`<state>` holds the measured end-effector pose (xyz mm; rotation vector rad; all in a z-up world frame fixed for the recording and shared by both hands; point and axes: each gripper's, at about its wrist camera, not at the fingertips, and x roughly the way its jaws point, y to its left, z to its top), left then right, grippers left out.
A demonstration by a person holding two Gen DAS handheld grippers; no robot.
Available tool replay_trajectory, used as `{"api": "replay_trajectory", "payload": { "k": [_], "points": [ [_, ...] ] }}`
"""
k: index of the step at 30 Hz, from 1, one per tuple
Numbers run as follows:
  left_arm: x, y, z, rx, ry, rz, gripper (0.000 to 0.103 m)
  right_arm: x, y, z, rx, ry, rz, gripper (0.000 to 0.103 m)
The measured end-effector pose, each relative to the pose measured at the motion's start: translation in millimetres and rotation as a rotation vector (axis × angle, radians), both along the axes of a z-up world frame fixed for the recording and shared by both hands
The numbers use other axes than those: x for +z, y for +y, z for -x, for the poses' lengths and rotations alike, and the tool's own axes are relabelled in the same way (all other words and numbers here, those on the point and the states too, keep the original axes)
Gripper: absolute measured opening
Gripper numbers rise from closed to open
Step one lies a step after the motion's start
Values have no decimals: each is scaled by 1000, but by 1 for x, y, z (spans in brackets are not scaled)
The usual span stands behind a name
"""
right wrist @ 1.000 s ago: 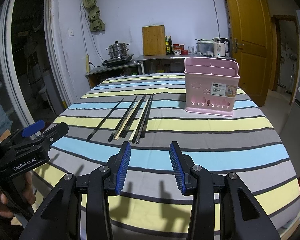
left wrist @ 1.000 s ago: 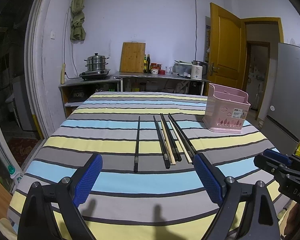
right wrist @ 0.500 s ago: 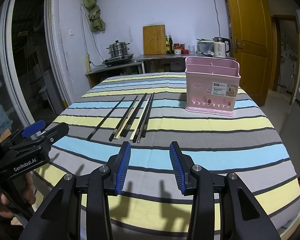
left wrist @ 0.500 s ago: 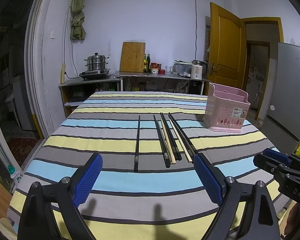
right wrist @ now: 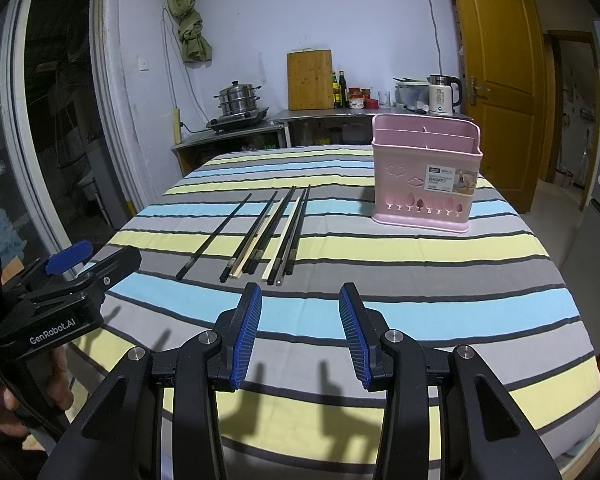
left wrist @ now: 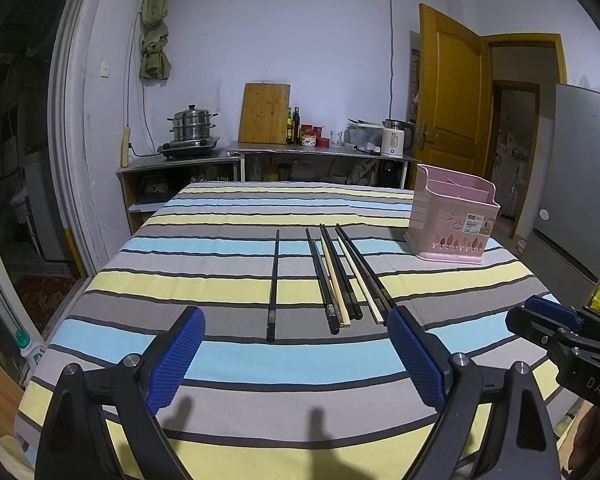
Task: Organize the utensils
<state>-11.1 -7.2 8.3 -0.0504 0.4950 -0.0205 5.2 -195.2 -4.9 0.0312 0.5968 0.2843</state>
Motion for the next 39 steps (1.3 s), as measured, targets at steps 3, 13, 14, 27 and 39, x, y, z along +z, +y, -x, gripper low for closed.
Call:
{"api": "replay_trajectory", "payload": {
  "k": [3,13,14,27,39],
  "points": [
    [0,2,-1,0,2,1,93,0,0,0,1,-1,1,42],
    [-2,4,-4,-2,11,5,93,-3,4,0,7,8,2,42],
    [-2,4,-4,-2,12,5,93,-3,4,-1,8,9,2,42],
    [-12,18,-29,-18,75,33,93,-4,3,-20,11,44,3,42],
    [-35,46,-126,-29,258,50,80,-13,17,-93,30,156,22,42]
  ]
}}
